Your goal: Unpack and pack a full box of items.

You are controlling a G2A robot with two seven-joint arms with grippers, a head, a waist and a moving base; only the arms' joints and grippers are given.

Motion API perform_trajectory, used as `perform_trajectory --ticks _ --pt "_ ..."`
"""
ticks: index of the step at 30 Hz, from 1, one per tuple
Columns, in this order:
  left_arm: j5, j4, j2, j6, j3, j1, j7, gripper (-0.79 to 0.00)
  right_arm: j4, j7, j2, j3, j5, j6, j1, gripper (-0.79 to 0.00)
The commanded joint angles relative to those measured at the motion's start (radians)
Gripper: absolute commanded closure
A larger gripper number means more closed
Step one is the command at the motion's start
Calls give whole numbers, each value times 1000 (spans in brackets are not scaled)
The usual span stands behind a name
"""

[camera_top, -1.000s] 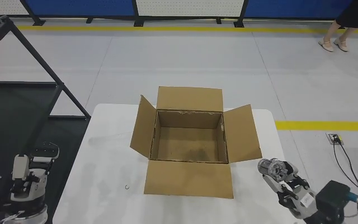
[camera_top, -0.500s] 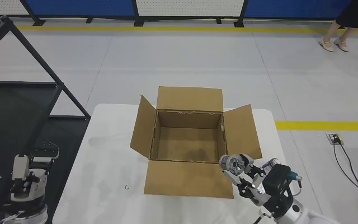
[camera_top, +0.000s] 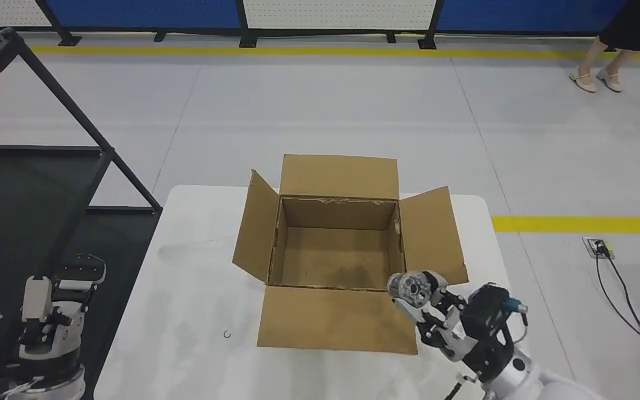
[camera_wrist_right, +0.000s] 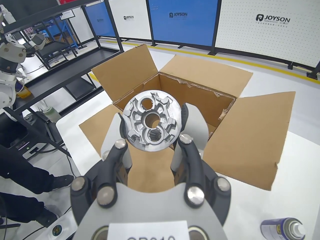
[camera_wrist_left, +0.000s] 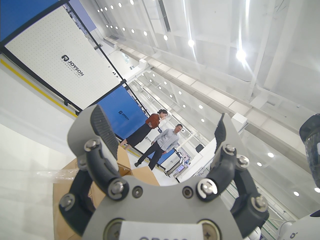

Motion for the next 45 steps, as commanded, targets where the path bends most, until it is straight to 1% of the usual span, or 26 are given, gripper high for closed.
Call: perform_trajectory --ticks 1,8,12,15,16,19,22,23,37,41,45 --pt "0 0 0 0 0 0 0 -785 24 43 -5 -56 -17 71 75 0" --pt "0 0 0 0 0 0 0 -785 169 150 -42 -312 -103 249 352 0" --pt "0 0 0 0 0 0 0 -785 303 200 -74 -427 -92 336 511 0" --pt "0 0 0 0 0 0 0 -785 417 217 -102 -508 -107 434 621 0" --pt "0 0 0 0 0 0 0 -785 454 218 -113 -532 -102 471 653 0" --pt "0 0 0 0 0 0 0 -785 566 224 -146 -588 -43 531 744 0" --pt "0 0 0 0 0 0 0 -785 675 231 -174 -635 4 557 816 0" --pt "0 0 0 0 0 0 0 -785 699 240 -180 -643 9 556 831 0" --pt "0 0 0 0 0 0 0 -785 702 232 -182 -646 0 552 821 0" --pt "0 0 0 0 0 0 0 -785 770 274 -201 -671 6 579 864 0" --pt "0 0 0 0 0 0 0 -785 893 314 -228 -696 61 548 935 0"
